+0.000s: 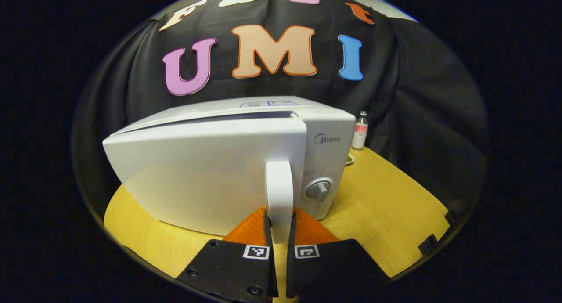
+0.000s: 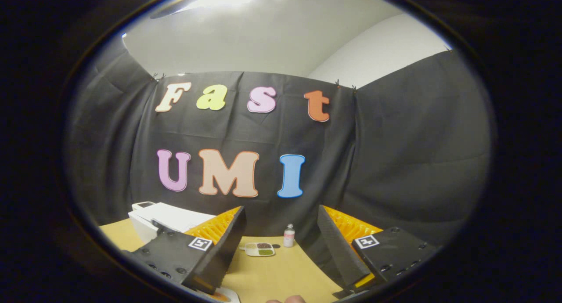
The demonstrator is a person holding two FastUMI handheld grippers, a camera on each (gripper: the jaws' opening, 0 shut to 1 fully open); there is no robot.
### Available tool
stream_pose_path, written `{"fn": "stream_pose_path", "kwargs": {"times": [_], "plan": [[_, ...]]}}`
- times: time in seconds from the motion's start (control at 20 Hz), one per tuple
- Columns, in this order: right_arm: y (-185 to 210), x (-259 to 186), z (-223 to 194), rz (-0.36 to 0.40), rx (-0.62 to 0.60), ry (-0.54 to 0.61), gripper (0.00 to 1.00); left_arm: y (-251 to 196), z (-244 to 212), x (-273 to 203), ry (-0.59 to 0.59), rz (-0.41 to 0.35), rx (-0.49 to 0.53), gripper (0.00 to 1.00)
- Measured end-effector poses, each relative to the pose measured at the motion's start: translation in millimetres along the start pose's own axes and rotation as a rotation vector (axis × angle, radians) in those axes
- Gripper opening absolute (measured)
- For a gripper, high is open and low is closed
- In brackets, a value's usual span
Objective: Open the microwave oven with the left hand, put the food in, and close the microwave oven.
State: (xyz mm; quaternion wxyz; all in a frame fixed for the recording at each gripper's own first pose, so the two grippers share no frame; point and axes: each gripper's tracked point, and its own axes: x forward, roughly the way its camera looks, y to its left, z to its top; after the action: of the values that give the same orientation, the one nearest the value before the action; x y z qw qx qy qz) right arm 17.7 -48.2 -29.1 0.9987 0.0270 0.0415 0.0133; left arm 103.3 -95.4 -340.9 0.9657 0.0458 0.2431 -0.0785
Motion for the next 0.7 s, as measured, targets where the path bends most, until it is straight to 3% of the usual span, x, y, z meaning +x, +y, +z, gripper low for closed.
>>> {"fn": "stream_pose_path", "kwargs": {"times": [0.1,0.2,0.7], "plan": [[12.9,2.6,-11.8,0.03,0.0,0.023,1.0,4.9,-11.2,-24.7,-0.015,-0.012,-0.009,0.07],[28.0,3.6,-23.9,0.063,-0.001,0.044,0.97,10.5,-22.9,-50.8,-0.006,-0.017,-0.017,0.07],[103.9,-11.5,-99.8,0.231,-0.005,0.196,0.97,64.9,-65.6,-140.6,0.005,0.059,-0.034,0.06]]}}
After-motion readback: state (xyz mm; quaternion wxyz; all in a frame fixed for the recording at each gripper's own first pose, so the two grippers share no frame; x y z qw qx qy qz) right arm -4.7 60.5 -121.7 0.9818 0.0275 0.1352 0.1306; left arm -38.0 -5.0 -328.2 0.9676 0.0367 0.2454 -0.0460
